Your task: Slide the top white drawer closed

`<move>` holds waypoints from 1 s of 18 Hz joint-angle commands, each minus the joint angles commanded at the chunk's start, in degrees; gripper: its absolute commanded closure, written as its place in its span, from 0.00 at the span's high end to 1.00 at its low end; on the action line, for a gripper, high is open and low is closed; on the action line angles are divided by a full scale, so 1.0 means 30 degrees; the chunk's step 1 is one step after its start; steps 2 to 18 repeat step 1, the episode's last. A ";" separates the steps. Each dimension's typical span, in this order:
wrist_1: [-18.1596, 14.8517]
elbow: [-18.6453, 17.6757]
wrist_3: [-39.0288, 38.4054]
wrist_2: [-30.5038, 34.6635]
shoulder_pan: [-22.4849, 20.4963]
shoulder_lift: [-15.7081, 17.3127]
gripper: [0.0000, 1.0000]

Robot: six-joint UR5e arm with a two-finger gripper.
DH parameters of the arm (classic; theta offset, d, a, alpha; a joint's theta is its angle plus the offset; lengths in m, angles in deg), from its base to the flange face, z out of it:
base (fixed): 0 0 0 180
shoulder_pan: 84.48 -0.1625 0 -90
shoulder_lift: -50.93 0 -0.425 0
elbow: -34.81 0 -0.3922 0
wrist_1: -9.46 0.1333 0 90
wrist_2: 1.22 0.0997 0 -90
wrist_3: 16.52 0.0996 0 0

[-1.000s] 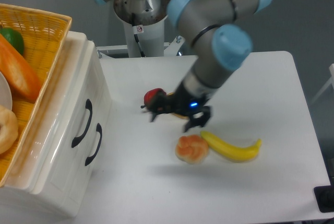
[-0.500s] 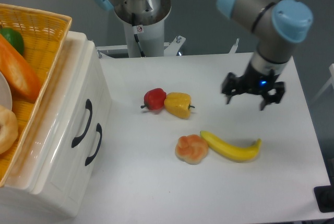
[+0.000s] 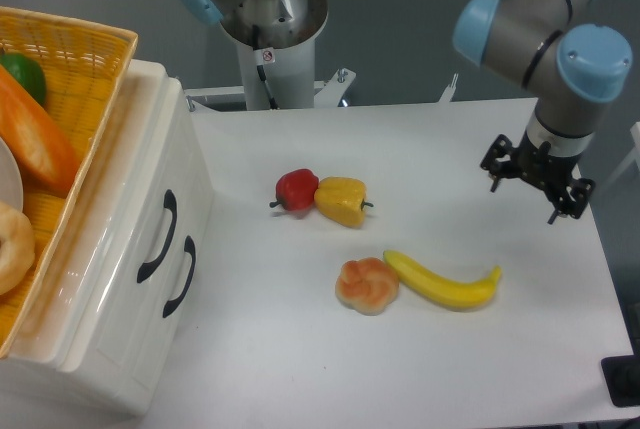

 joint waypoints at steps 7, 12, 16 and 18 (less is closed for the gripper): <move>0.0000 0.0029 0.0499 0.0000 -0.0175 -0.0088 1.00; 0.0000 0.0029 0.0499 0.0000 -0.0175 -0.0088 1.00; 0.0000 0.0029 0.0499 0.0000 -0.0175 -0.0088 1.00; 0.0000 0.0029 0.0499 0.0000 -0.0175 -0.0088 1.00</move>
